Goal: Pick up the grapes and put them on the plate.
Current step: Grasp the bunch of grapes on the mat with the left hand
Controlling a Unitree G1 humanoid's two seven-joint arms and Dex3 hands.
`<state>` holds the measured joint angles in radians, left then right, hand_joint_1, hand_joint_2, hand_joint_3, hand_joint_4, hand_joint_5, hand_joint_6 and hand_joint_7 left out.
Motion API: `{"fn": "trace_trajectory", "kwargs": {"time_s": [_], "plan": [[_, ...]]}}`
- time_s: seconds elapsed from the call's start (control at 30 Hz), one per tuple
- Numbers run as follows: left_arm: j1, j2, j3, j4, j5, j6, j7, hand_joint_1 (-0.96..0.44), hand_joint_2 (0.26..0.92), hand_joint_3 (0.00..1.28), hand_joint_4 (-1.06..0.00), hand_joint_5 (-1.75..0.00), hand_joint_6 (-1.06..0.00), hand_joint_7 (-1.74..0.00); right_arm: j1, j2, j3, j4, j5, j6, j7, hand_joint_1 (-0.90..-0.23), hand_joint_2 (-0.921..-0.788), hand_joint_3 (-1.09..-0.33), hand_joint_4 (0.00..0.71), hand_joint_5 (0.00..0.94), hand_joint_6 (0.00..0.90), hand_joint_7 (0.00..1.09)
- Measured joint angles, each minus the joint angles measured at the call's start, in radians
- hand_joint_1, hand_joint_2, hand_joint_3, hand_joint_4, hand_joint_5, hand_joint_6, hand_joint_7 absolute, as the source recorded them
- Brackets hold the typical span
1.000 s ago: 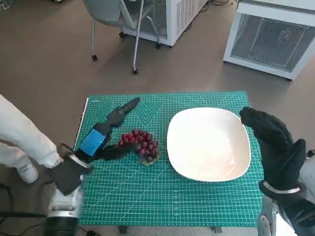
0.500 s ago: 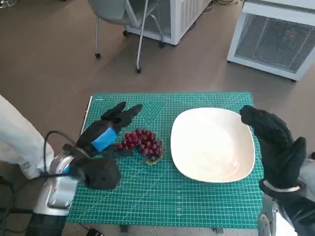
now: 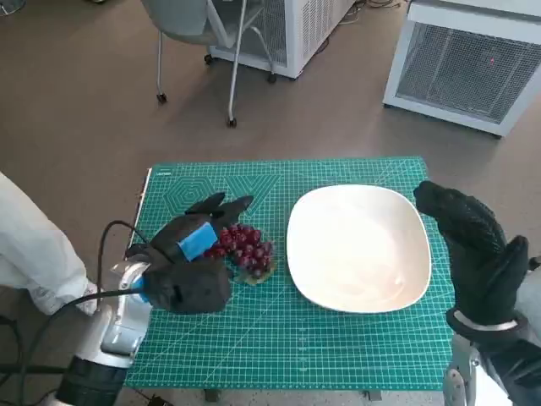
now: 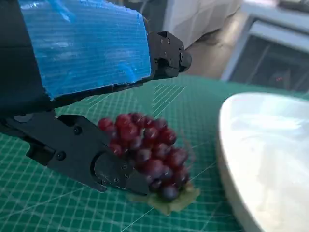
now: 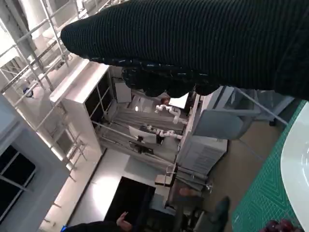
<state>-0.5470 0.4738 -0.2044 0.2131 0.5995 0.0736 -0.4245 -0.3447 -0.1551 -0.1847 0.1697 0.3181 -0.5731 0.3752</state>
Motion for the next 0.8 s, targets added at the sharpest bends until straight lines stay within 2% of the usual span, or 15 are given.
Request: {"fn": "trace_trajectory", "kwargs": {"time_s": [0.27,0.8], "plan": [[-0.065,-0.015,-0.073,0.050,0.057,0.078,0.003,-0.15,0.724,0.01,-0.05,-0.01,-0.24,-0.02,0.002,0.001,0.000,0.000,0.000,0.000,0.000,-0.494,-0.921,-0.513,0.569,0.000,0.212,0.63],[-0.223,-0.089,-0.195,0.379,0.108,0.118,0.066,-0.13,0.734,0.00,-0.08,0.00,-0.28,-0.01,0.010,0.002,0.001,-0.013,-0.006,0.000,0.000,-0.493,-0.921,-0.516,0.567,0.000,0.210,0.63]]}}
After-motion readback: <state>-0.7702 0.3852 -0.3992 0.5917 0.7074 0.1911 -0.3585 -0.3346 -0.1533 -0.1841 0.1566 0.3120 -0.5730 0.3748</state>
